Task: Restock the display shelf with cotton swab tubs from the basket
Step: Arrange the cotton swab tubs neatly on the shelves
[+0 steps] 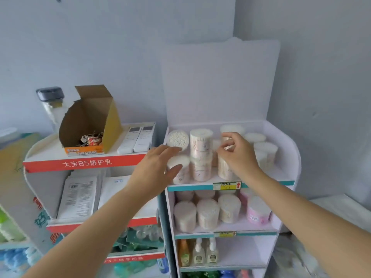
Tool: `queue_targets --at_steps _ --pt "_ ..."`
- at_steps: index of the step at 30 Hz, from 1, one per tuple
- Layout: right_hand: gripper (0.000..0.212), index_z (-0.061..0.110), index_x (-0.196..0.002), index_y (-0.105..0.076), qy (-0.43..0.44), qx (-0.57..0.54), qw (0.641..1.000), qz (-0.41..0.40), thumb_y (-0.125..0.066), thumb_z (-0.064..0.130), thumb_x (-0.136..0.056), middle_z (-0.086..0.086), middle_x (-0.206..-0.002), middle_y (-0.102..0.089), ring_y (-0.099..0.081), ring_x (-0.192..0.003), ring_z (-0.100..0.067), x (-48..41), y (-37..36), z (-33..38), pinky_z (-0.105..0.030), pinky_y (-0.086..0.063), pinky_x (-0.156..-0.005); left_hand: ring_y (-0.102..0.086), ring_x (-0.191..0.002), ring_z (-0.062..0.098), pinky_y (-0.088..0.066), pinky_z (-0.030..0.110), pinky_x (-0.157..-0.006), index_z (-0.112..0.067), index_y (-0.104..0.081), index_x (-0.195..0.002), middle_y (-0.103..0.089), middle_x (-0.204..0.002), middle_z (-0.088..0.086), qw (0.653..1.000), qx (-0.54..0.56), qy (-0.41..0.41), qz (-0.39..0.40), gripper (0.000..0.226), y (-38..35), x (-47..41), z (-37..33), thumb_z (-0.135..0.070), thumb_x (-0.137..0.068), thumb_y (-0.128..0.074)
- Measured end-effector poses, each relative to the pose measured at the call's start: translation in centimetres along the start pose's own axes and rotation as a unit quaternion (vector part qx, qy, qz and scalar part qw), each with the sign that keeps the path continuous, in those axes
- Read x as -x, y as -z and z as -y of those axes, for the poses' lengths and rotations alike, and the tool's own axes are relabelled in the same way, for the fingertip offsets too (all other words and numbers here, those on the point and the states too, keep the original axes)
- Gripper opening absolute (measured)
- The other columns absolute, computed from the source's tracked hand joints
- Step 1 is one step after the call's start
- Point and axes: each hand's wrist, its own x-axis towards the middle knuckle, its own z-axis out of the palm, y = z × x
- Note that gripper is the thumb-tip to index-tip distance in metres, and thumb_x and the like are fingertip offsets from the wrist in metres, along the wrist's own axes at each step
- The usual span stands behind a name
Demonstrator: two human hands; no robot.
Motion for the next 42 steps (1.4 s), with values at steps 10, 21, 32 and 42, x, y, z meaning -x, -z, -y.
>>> queue_targets --at_steps 10,21,32,42 --pt "0.049 0.021 -0.127 -0.051 0.062 0.040 0.996 0.055 -0.064 0.012 -0.081 0.003 -0.114 -0.053 -0.049 -0.095 -0.014 -8.9 3.9 -3.4 -0.027 -0.041 -0.084 -0.023 -0.137 0.024 -0.025 0.040 -0.109 -0.031 -0.024 -0.145 -0.038 -0.147 -0.003 0.990 -0.037 0.124 0.048 0.072 -5.2 -11.3 -4.0 -0.052 -0.085 -0.057" --pt "0.041 0.025 -0.120 -0.057 0.085 -0.030 0.992 0.089 -0.065 0.010 -0.082 0.005 -0.106 -0.061 -0.059 -0.084 -0.009 -9.8 3.9 -3.8 -0.009 -0.044 -0.065 -0.039 -0.128 0.028 -0.028 0.040 -0.104 -0.029 -0.029 -0.142 -0.054 -0.132 0.004 0.981 -0.135 0.130 0.054 0.082 -6.8 -14.8 -2.9 -0.070 -0.075 -0.054" --pt "0.087 0.036 -0.145 -0.023 -0.007 -0.232 0.948 0.219 -0.076 0.027 -0.077 0.005 -0.141 -0.038 -0.061 -0.107 -0.012 -10.6 0.6 0.2 -0.031 -0.053 -0.090 -0.056 -0.075 0.011 -0.044 0.020 -0.064 -0.015 -0.056 -0.112 -0.060 -0.087 -0.001 0.868 0.461 0.184 0.018 0.047 -3.2 -15.8 -2.4 -0.053 -0.089 -0.042" --pt "0.094 0.031 -0.144 -0.028 0.106 0.093 0.978 0.155 -0.079 0.027 -0.066 0.006 -0.145 -0.035 -0.034 -0.133 -0.019 -12.8 0.3 0.2 -0.030 -0.032 -0.103 -0.027 -0.137 0.024 -0.024 0.045 -0.109 -0.032 -0.029 -0.144 -0.036 -0.148 -0.005 0.961 -0.220 0.052 0.157 0.082 -2.9 -14.6 4.1 -0.066 -0.075 -0.059"
